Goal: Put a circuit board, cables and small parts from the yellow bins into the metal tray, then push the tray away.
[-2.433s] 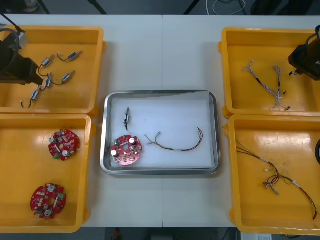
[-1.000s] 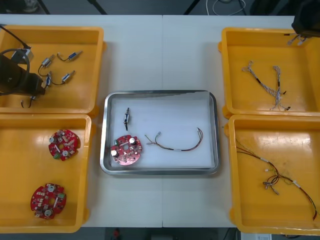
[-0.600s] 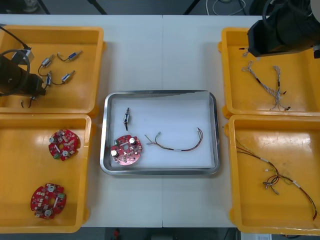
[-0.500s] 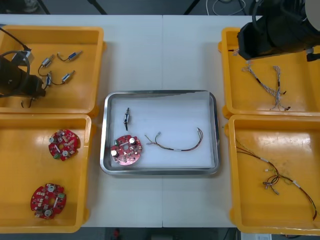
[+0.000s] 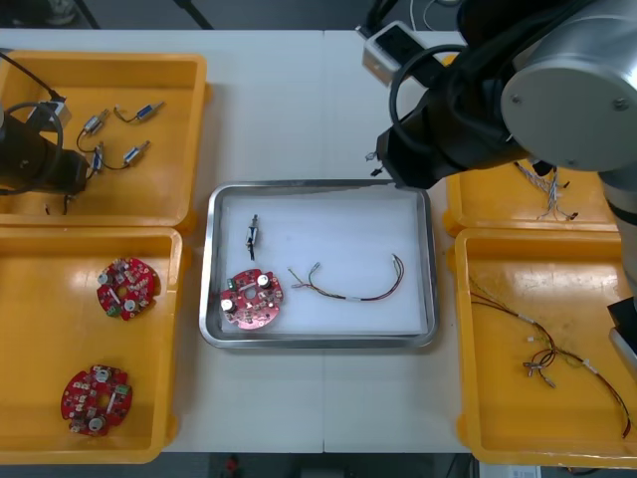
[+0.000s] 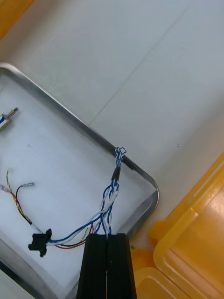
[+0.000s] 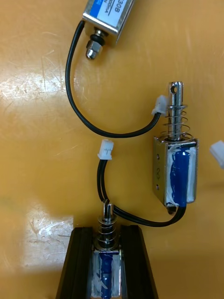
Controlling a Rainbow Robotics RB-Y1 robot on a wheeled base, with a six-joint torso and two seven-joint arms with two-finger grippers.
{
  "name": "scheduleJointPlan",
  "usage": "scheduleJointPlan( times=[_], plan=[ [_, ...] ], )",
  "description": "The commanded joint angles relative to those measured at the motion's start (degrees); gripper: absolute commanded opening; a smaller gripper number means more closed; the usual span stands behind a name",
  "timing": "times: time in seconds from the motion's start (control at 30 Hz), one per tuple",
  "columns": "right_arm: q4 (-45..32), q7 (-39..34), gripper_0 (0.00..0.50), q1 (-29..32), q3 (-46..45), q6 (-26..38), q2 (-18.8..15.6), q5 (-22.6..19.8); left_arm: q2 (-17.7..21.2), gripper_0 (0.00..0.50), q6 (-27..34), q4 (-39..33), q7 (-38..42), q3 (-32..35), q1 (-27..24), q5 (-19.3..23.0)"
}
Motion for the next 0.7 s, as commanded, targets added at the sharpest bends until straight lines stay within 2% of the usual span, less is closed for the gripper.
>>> scheduleJointPlan(
  times=[0.03, 0.2, 0.37, 0.57, 0.7],
  plan=[
    [-1.76, 8.46, 0.0, 0.09, 4.98, 0.18, 2.7, 2.22, 0.73, 0.0, -0.42, -0.23, -7.69, -1.57, 1.26, 0.95],
    [-1.67, 16.11, 0.0, 0.79, 10.52, 0.18, 3.58, 5.56, 0.73, 0.0, -0.42, -0.32, -7.51, -1.39, 1.26, 0.86],
    [-1.58, 22.44, 0.0, 3.16, 14.39, -4.61, 3.49, 8.82, 1.08, 0.0, 1.07, -1.99, -6.98, -0.07, 1.26, 0.95],
    [0.26, 28.06, 0.0, 5.71, 17.29, -12.08, 2.96, 10.13, 1.7, 0.0, 9.33, -7.62, -5.05, 5.29, 1.26, 0.07],
    [2.11, 32.11, 0.0, 6.77, 17.82, -14.81, 2.96, 10.31, 2.49, 0.0, 15.22, -13.77, 1.1, 6.43, 1.17, -0.99]
  ],
)
